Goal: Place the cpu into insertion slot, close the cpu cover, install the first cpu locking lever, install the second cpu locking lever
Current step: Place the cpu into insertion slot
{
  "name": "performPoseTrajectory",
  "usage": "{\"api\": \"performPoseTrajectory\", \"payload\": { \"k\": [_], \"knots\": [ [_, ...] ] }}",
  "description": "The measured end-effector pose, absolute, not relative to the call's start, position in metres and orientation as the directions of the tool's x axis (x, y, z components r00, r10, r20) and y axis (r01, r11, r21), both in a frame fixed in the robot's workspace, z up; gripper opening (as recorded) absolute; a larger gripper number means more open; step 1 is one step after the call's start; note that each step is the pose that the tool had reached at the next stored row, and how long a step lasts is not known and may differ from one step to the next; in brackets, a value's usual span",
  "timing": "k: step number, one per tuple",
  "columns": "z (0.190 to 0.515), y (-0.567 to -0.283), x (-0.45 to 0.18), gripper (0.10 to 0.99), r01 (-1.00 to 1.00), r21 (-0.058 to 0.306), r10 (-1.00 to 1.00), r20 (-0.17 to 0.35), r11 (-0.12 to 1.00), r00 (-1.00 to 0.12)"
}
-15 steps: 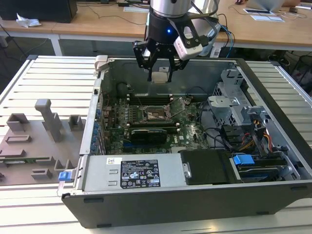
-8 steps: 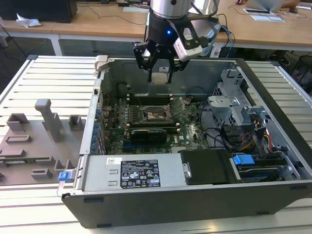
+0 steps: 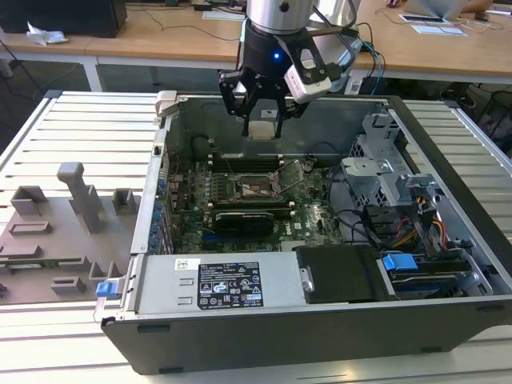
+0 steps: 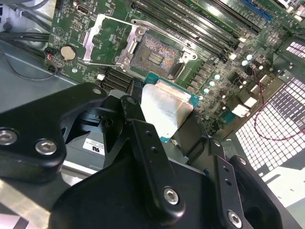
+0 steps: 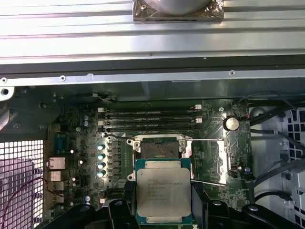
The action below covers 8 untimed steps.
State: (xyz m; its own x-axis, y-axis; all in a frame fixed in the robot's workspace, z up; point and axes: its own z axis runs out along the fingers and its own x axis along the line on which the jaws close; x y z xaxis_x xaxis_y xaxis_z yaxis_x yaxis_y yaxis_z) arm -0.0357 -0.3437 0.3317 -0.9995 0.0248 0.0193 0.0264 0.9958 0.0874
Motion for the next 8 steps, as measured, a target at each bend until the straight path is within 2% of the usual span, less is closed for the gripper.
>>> {"api": "performPoseTrajectory", "payload": {
  "k": [8],
  "knots": [
    [0.3295, -0.3436, -0.0357, 0.545, 0.026, 0.087, 0.025, 0.019, 0.996, -1.000]
  ]
}}
